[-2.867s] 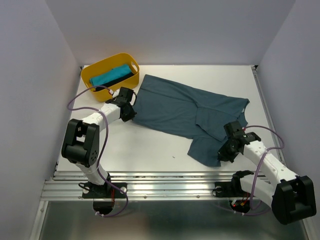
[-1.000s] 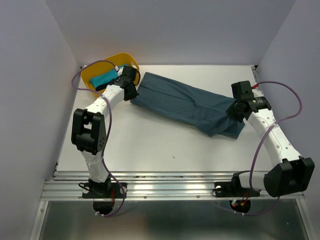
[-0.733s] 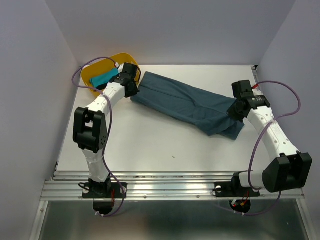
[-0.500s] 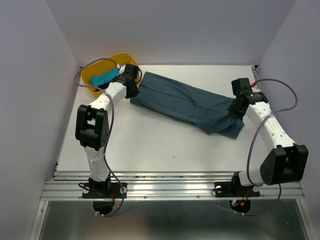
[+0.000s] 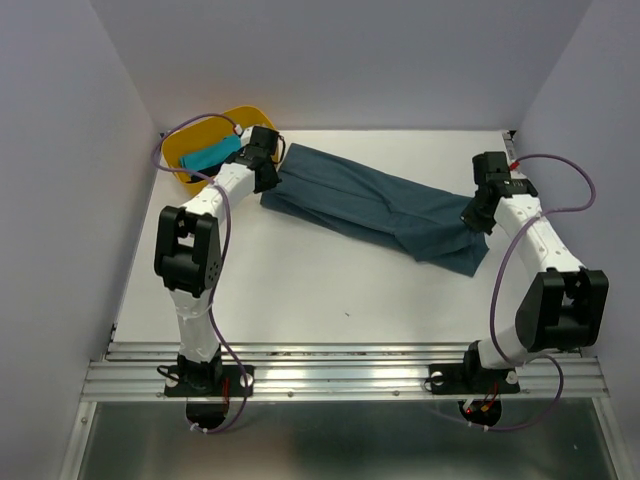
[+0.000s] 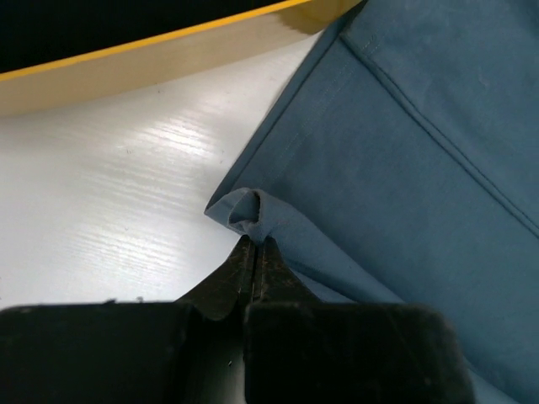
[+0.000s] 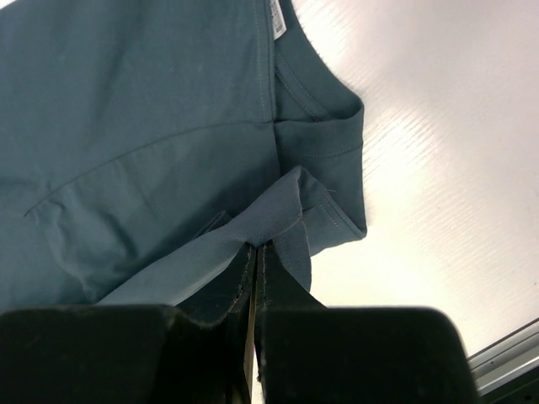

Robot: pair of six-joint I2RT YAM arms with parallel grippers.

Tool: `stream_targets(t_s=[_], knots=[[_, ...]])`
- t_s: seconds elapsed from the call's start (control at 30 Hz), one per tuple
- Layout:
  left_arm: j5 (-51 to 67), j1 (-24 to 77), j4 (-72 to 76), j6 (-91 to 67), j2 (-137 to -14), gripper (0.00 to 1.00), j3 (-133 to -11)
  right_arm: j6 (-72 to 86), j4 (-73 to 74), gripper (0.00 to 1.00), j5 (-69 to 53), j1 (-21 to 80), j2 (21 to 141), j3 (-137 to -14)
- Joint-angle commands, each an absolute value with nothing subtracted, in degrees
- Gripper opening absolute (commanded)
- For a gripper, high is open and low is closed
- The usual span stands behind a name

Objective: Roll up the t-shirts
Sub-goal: Fold the T-shirt at the center of the board.

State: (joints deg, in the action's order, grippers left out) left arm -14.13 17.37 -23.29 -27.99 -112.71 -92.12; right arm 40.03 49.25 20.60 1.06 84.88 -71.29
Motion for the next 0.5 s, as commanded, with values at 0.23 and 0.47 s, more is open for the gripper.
stream_targets(t_s=[0.23, 0.47], knots=[[-14.94, 16.96, -19.25, -26.02, -116.89, 0.0, -98.08, 36.56, 44.12, 0.01, 20.48, -0.97, 89.12, -75.41], [-15.03, 17.14, -19.69, -25.66, -119.53, 0.0, -100.89, 35.77, 42.98, 0.01, 20.3, -2.11, 91.67, -75.06]])
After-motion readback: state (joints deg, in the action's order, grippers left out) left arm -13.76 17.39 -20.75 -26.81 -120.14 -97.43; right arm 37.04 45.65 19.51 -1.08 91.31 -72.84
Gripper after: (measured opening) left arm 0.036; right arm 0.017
